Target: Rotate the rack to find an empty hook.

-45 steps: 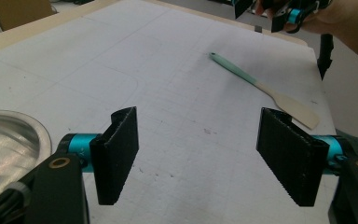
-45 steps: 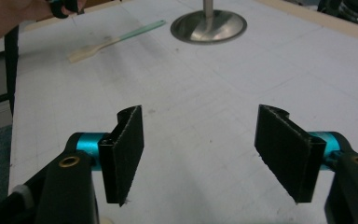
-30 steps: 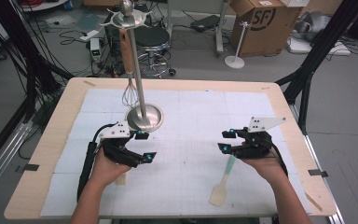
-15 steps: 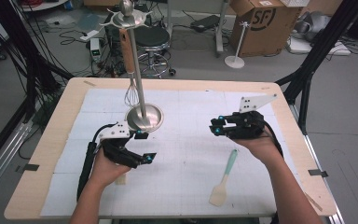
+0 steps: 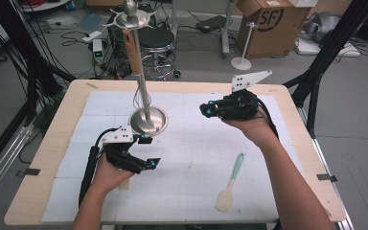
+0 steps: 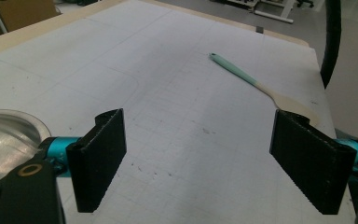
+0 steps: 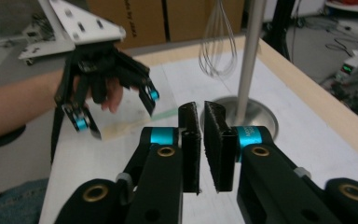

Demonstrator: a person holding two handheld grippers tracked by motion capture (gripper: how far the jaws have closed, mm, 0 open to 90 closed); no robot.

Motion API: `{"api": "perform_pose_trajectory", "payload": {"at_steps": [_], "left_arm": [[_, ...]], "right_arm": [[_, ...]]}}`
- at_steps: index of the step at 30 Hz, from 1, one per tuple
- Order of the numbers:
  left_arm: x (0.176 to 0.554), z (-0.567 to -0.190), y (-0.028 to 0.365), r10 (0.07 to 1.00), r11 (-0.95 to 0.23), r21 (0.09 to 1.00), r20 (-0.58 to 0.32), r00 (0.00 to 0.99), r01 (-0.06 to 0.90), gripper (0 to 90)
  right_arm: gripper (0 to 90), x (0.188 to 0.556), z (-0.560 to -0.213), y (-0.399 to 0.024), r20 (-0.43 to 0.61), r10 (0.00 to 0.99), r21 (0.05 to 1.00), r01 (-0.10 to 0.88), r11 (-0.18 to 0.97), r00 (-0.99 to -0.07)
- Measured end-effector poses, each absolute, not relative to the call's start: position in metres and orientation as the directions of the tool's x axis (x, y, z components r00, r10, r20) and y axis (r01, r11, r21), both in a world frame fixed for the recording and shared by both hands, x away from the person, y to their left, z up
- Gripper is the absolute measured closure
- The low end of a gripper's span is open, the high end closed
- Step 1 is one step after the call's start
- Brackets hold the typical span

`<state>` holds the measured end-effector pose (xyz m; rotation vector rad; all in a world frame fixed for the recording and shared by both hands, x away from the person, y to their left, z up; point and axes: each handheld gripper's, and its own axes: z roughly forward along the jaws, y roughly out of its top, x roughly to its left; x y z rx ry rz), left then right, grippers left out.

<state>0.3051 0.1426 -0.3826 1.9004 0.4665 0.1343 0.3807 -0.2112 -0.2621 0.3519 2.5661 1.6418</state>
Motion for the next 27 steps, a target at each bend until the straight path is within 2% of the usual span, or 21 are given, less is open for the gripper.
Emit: {"api": "perform_pose_trajectory", "payload": {"at_steps": [14, 27], "left_arm": [[0.305, -0.385, 0.144, 0.371, -0.309, 0.917, -0.128, 0.92, 0.252, 19.2], [0.305, -0.385, 0.145, 0.375, -0.295, 0.92, -0.138, 0.917, 0.259, 19.2]], "right_arm": [[89.6, 0.406, -0.22, -0.167, 0.039, 0.175, 0.914, 0.106, 0.393, -0.984], [89.6, 0.433, -0.168, -0.134, 0.003, 0.213, 0.931, 0.08, 0.356, -0.977]]}}
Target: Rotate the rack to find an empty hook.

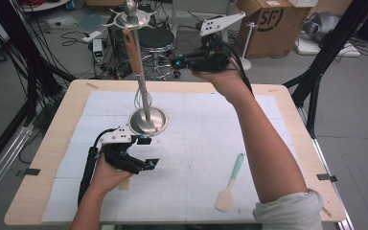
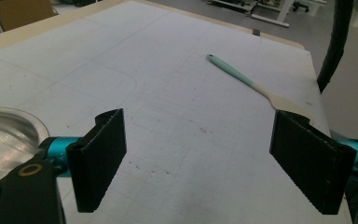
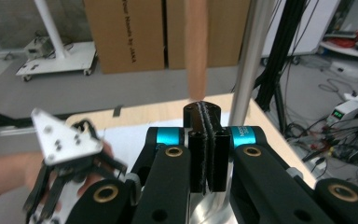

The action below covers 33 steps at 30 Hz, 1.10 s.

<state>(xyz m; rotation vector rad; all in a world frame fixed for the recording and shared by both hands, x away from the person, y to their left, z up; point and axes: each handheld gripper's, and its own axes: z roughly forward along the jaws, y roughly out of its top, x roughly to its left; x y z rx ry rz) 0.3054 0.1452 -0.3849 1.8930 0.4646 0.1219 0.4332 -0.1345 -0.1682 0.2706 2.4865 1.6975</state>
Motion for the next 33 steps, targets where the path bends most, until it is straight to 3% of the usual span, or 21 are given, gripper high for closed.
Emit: {"api": "perform_pose_trajectory", "payload": {"at_steps": [13, 21, 33], "left_arm": [[0.307, -0.386, 0.145, 0.371, -0.295, 0.92, -0.14, 0.918, 0.259, 19.3], [0.307, -0.387, 0.144, 0.37, -0.29, 0.921, -0.142, 0.918, 0.26, 19.3], [0.308, -0.388, 0.145, 0.371, -0.291, 0.919, -0.146, 0.917, 0.264, 19.2]], "right_arm": [[89.6, 0.451, -0.14, -0.127, -0.006, 0.263, 0.947, 0.079, 0.311, -0.965], [90.0, 0.464, -0.14, -0.128, 0.024, 0.285, 0.958, 0.104, 0.269, -0.958], [90.0, 0.47, -0.123, -0.109, 0.007, 0.306, 0.943, 0.108, 0.314, -0.952]]}}
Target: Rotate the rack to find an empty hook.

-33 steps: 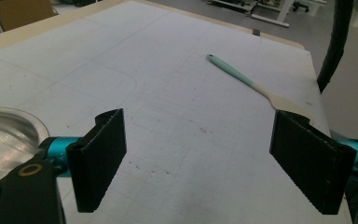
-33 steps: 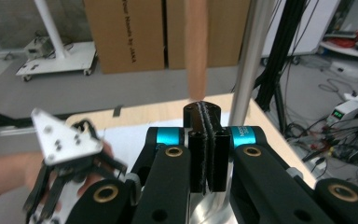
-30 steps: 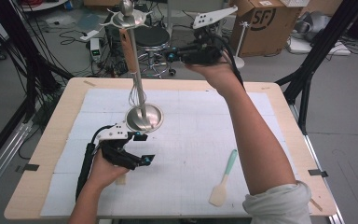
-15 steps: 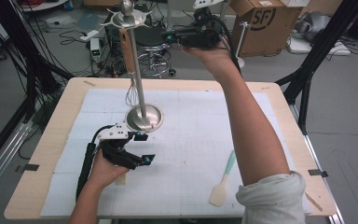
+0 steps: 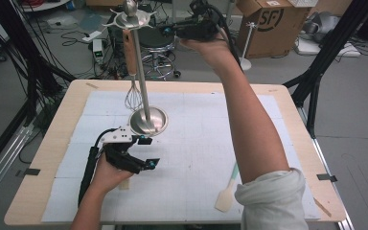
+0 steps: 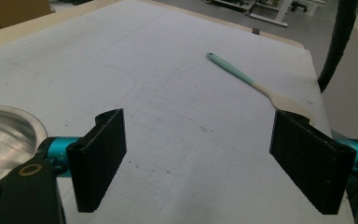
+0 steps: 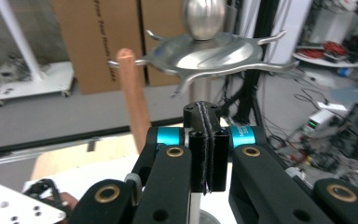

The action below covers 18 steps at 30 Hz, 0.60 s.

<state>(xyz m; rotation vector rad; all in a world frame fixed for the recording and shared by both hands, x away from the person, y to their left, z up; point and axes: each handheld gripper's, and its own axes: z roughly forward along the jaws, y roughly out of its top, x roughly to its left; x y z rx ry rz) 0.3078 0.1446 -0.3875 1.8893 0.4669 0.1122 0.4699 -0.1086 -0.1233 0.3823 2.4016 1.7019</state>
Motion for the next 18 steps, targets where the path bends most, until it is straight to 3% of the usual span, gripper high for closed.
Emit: {"api": "perform_pose_trajectory", "payload": {"at_steps": [18], "left_arm": [[0.307, -0.388, 0.142, 0.366, -0.305, 0.916, -0.142, 0.92, 0.263, 19.2]], "right_arm": [[90.0, 0.452, -0.116, -0.083, -0.027, 0.26, 0.939, 0.064, 0.339, -0.965]]}}
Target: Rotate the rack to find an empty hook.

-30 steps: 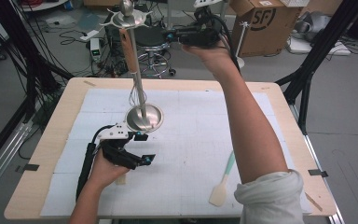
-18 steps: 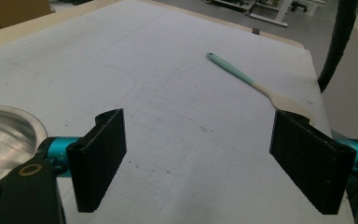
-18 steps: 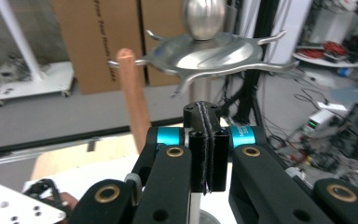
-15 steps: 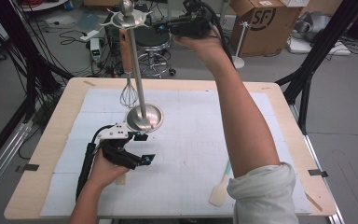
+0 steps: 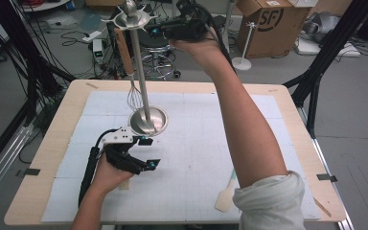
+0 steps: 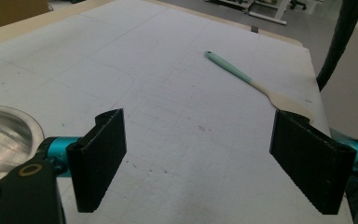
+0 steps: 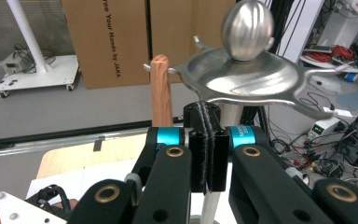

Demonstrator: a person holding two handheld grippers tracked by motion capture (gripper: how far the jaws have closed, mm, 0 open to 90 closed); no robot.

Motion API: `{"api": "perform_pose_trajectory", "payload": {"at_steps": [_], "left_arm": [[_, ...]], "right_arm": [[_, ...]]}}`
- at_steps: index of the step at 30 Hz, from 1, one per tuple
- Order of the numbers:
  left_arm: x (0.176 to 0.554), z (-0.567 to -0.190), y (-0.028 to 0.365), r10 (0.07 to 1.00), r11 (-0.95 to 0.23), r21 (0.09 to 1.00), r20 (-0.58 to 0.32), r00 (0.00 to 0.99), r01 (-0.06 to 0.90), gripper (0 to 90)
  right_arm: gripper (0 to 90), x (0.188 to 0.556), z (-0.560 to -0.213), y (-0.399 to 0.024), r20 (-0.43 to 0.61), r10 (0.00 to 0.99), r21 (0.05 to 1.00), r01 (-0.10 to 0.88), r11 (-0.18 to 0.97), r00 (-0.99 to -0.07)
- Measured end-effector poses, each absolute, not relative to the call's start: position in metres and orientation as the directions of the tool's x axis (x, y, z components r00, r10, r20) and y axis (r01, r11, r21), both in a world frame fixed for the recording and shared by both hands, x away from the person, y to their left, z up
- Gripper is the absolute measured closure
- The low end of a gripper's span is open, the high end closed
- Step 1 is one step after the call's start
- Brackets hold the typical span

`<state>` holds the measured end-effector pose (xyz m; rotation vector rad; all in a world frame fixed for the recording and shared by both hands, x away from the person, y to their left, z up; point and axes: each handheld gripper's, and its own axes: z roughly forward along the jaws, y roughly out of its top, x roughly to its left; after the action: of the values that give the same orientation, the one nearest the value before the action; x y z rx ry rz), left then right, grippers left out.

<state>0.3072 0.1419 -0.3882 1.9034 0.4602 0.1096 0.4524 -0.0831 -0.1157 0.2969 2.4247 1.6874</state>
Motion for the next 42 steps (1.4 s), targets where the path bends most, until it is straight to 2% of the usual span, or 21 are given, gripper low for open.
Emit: {"api": "perform_pose_trajectory", "payload": {"at_steps": [19, 27, 37, 42], "left_arm": [[0.307, -0.389, 0.141, 0.362, -0.312, 0.914, -0.14, 0.922, 0.261, 19.2], [0.307, -0.389, 0.14, 0.362, -0.312, 0.912, -0.143, 0.921, 0.265, 19.2], [0.307, -0.39, 0.139, 0.36, -0.319, 0.91, -0.143, 0.922, 0.265, 19.2], [0.308, -0.391, 0.139, 0.362, -0.313, 0.91, -0.148, 0.92, 0.27, 19.2]], "right_arm": [[90.0, 0.439, -0.109, -0.047, -0.069, 0.233, 0.919, 0.029, 0.394, -0.97], [90.0, 0.438, -0.113, -0.062, -0.059, 0.237, 0.911, 0.044, 0.409, -0.97], [90.0, 0.447, -0.117, -0.093, -0.03, 0.304, 0.916, 0.095, 0.39, -0.952], [90.0, 0.454, -0.114, -0.102, -0.039, 0.324, 0.925, 0.089, 0.368, -0.945]]}}
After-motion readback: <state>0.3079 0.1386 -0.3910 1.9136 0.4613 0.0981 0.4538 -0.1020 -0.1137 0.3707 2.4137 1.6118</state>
